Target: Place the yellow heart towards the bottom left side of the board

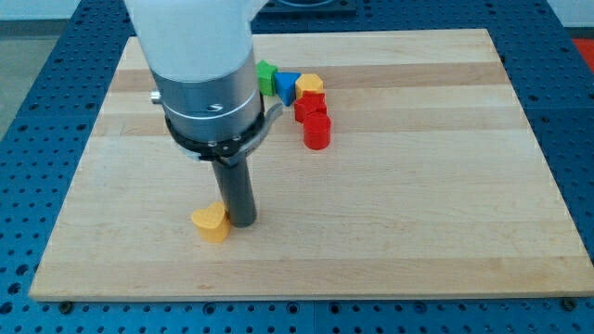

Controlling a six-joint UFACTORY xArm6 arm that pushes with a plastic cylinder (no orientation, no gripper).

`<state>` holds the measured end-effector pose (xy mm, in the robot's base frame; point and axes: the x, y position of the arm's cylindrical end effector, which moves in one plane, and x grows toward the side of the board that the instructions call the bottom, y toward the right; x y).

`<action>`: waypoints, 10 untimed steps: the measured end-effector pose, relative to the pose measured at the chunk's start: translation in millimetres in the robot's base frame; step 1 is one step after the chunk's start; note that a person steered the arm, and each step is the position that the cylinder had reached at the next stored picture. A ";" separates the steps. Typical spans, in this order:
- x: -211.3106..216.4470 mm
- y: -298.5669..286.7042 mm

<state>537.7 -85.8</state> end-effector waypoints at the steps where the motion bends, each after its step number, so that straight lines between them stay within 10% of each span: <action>1: 6.6 -27.8; 10: 43.1 -107.1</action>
